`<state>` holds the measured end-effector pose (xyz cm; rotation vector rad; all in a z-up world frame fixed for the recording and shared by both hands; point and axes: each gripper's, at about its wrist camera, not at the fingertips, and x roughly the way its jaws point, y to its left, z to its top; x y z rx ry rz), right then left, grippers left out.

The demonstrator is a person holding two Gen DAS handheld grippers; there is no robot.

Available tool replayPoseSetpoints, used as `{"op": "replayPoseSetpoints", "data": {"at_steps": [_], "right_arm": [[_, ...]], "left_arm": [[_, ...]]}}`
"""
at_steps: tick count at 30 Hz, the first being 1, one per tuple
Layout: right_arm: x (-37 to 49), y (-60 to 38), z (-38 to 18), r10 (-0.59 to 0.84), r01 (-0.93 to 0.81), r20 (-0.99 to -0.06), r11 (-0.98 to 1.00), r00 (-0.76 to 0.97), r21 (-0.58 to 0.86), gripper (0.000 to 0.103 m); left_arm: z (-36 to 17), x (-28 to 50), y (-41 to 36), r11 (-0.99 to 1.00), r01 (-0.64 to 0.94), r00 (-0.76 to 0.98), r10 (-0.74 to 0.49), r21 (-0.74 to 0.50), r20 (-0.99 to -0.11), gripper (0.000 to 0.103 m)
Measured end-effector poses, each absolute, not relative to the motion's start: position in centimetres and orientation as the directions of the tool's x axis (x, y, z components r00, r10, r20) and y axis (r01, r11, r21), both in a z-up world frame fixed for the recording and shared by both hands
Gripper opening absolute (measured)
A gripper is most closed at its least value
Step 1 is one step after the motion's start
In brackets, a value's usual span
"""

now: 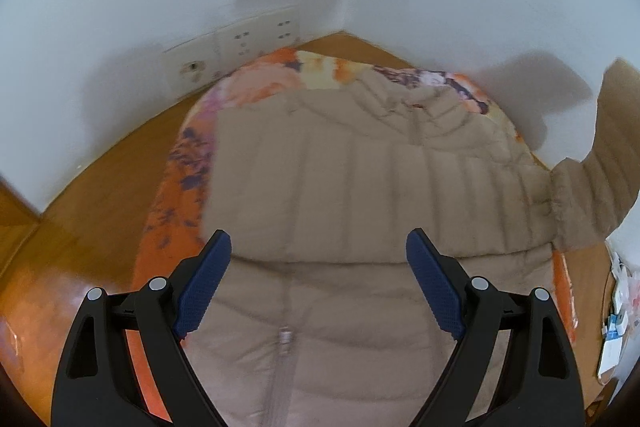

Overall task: Fold large clothes
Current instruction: 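Grasp the other sleeve cuff with the right gripper and fold it across the body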

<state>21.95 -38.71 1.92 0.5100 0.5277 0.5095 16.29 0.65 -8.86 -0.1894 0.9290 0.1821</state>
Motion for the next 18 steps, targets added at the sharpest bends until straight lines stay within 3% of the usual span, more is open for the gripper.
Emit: {"op": "replayPoseSetpoints", "data": {"at_steps": [9,14,18], "right_arm": [[23.1,-27.8,0.2,0.642,-0.445,-0.384,0.751,0.664,0.487,0.004],[23.6,-19.4,-4.8,0.589,-0.556,-0.533,0.795,0.608,0.244,0.005],[25.0,-12.1,-14.3,0.488,-0.599,-0.699,0.794,0.523,0.106,0.006]], "left_arm": [[-9.1,13.5,4.6,0.963,-0.263,0.582,0.105,-0.064,-0.807,0.086],[-9.6,12.3,6.8,0.957,-0.282,0.566,0.113,-0.063,-0.817,0.086],[-10.7,11.7,8.1,0.954,-0.293,0.544,0.116,-0.059,-0.831,0.086]]}}
